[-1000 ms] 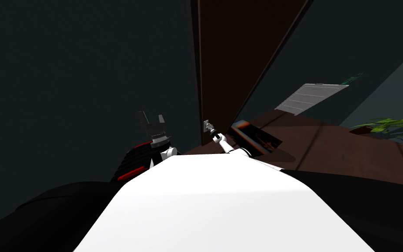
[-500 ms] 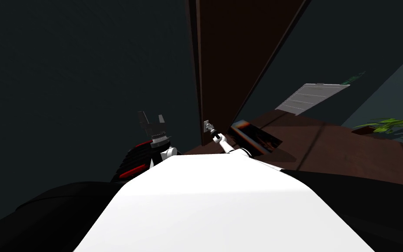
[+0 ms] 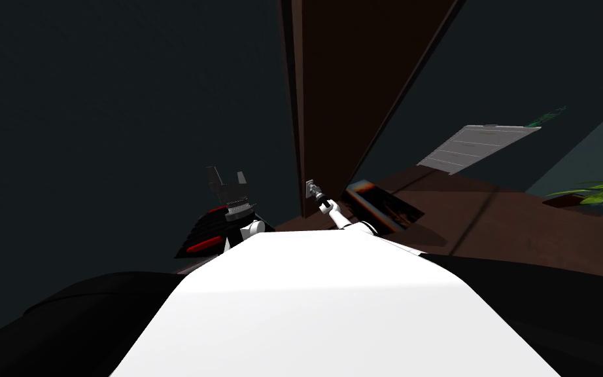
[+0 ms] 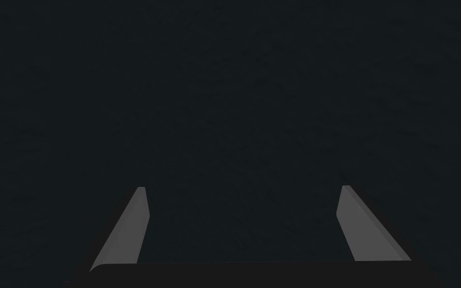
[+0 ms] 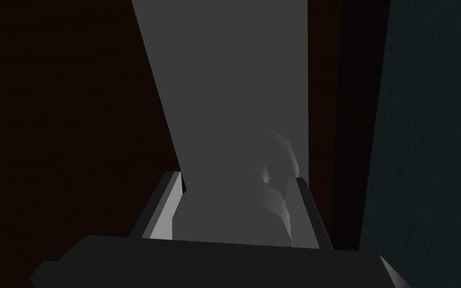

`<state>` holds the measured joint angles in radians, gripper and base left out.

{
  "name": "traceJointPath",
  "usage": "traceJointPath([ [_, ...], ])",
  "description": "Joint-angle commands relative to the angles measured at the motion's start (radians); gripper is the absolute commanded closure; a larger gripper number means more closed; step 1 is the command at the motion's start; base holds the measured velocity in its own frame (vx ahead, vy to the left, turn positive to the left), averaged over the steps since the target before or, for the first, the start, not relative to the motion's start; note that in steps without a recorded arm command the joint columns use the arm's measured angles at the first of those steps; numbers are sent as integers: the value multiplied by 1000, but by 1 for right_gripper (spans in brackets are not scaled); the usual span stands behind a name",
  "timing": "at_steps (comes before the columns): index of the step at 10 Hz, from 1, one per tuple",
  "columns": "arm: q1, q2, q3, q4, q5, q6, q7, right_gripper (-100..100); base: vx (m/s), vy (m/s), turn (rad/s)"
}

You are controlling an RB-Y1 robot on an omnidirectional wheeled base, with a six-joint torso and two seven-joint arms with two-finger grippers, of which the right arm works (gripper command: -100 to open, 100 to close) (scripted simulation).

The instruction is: Pull the door open

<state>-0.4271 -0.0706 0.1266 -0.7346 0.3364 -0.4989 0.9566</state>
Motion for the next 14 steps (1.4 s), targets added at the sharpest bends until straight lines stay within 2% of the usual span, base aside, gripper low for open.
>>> traceJointPath([
  [1, 2, -3, 2, 0, -18, -1, -49, 100, -59, -47, 77],
  [6, 4, -17, 5, -1, -71, -1, -174, 100, -50, -34, 80],
  [7, 4, -17, 5, -1, -71, -1, -180, 100, -35, -26, 29],
  [9, 5, -24, 7, -1, -103, -1, -243, 100, -41, -33, 93],
  [10, 5, -24, 7, -1, -103, -1, -255, 100, -44, -33, 52],
  [14, 7, -37, 9, -1, -154, 0, -365, 100, -48, -30, 80],
])
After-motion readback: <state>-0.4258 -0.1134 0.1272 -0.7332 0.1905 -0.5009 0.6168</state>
